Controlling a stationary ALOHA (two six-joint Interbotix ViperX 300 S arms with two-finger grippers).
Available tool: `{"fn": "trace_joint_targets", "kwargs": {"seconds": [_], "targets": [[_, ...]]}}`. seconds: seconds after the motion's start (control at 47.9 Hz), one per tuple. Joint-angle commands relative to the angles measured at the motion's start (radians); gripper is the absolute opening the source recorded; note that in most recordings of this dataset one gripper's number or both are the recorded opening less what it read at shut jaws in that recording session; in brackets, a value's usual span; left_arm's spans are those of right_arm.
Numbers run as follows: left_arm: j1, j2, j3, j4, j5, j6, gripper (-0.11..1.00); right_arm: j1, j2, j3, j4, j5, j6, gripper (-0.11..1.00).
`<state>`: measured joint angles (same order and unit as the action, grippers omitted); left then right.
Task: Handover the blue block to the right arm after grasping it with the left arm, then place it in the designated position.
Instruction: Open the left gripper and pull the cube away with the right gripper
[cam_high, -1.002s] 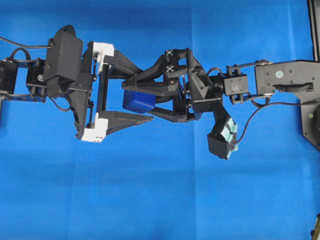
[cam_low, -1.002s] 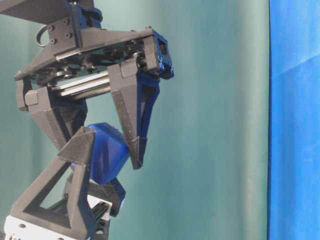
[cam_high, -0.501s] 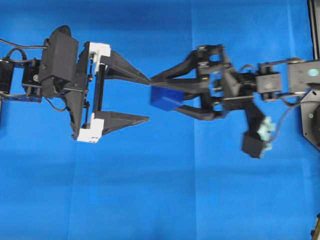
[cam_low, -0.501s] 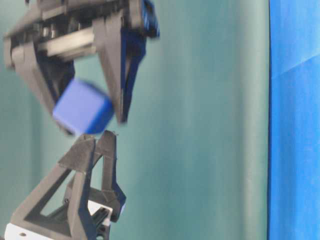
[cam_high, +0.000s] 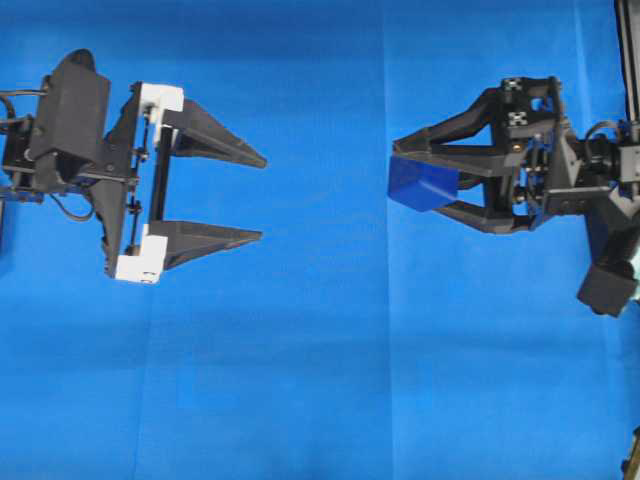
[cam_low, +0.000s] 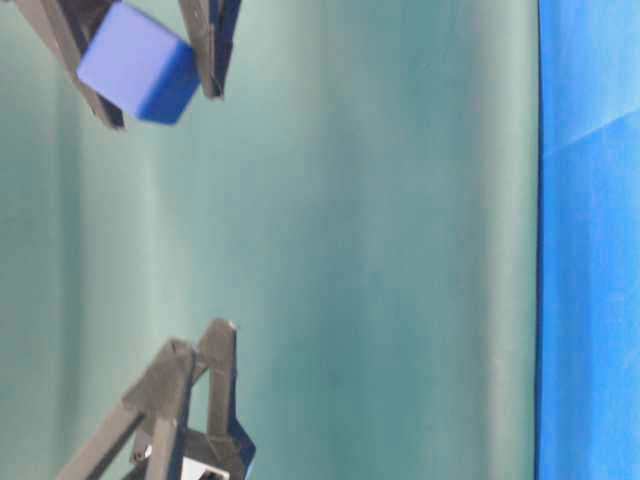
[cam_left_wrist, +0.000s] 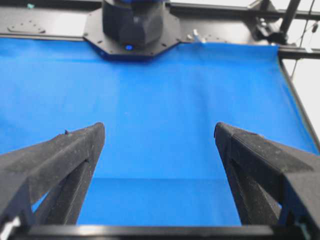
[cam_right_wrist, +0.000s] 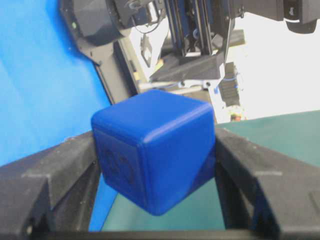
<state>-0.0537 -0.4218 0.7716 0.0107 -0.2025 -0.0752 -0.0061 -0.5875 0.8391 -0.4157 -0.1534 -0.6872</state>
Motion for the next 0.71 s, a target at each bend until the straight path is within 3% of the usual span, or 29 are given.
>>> {"fn": "trace_joint_targets", "kwargs": {"seconds": [0.0, 0.459, 0.584, 0.689], "targets": [[-0.003, -0.032, 0.002, 0.002, -0.005, -0.002, 0.93, 0.008, -0.025, -0.009, 0.005, 0.012, 0.003, 0.51], [-0.006, -0.054, 0.017, 0.002, -0.002, -0.002, 0.93, 0.012, -0.018, -0.012, 0.02, 0.015, 0.003, 0.51], [-0.006, -0.052, 0.015, 0.002, -0.003, -0.002, 0.93, 0.012, -0.02, -0.011, 0.069, 0.018, 0.008, 0.51], [-0.006, -0.052, 0.014, 0.002, -0.003, -0.002, 0.93, 0.012, -0.021, -0.014, 0.161, 0.021, 0.049, 0.51]]}}
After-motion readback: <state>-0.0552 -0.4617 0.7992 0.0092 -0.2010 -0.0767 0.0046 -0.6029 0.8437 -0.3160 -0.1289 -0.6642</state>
